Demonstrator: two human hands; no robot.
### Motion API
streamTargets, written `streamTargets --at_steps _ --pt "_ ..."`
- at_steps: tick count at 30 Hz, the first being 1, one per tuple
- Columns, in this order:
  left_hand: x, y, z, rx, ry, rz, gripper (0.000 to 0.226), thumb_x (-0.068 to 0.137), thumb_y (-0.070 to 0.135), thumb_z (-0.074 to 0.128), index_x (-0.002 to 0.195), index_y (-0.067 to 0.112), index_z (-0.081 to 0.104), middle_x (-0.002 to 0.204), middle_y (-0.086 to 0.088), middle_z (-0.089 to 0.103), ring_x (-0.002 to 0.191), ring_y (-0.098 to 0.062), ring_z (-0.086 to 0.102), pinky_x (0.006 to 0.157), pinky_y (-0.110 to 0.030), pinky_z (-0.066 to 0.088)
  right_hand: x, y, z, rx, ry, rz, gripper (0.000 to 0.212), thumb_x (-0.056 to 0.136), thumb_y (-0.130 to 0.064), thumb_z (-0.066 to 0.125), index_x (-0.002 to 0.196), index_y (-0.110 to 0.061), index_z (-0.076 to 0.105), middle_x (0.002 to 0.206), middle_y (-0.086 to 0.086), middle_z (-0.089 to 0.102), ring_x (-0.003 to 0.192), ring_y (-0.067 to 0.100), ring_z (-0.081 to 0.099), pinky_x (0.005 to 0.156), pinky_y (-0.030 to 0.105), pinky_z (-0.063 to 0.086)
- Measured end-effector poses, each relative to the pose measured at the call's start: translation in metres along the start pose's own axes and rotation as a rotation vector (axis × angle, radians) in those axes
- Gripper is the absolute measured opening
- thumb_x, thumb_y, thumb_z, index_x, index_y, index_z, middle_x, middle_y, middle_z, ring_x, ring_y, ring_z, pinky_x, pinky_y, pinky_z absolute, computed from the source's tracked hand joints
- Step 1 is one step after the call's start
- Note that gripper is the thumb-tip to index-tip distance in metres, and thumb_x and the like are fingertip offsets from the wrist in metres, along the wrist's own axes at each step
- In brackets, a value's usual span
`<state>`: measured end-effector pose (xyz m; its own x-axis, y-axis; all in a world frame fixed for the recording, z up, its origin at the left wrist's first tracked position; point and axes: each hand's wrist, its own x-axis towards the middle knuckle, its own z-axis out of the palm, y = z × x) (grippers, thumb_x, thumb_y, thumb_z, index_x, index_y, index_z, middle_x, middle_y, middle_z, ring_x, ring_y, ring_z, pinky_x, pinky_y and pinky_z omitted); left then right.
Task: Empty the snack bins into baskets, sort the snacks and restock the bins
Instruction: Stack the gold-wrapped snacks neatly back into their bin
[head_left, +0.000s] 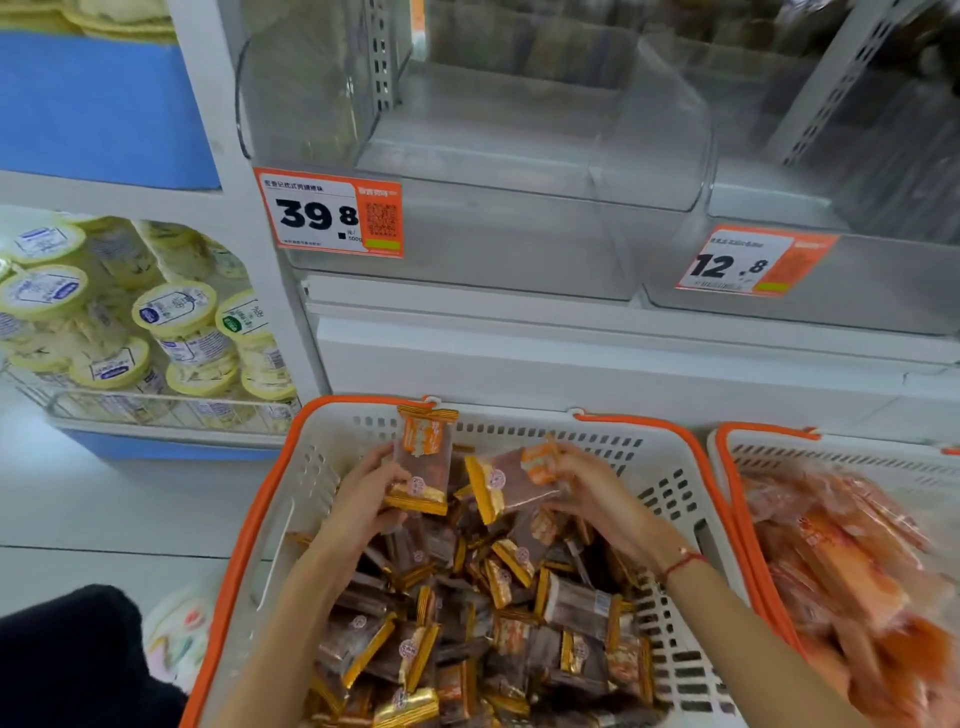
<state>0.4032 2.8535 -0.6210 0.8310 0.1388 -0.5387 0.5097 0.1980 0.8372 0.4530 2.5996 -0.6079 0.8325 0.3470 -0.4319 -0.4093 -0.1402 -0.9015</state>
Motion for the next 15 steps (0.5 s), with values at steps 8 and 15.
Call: streamTargets --at_steps 8,15 --pt "-0.036 0.027 0.001 0.195 0.062 0.234 0.030 0.079 0.012 0.078 0.104 0.016 0.063 0.094 0.001 0.069 0.081 -0.004 0.061 0.059 -0.009 0.043 -0.041 -0.039 0.002 0.201 0.119 -0.183 0.041 0.075 -0.026 0.072 0.113 -0.013 0.067 0.106 0.006 0.073 0.085 0.017 0.072 0.075 0.024 0.055" --pt "-0.039 0.016 0.016 -0.146 0.068 0.100 0.029 0.098 0.038 0.052 0.111 0.017 0.065 0.099 -0.006 0.075 0.089 -0.021 0.071 0.081 -0.039 0.056 -0.045 -0.045 0.036 0.485 0.041 -0.127 0.070 0.057 -0.016 0.088 0.116 0.000 0.053 0.116 0.019 0.067 0.099 0.033 0.069 0.075 0.032 0.059"
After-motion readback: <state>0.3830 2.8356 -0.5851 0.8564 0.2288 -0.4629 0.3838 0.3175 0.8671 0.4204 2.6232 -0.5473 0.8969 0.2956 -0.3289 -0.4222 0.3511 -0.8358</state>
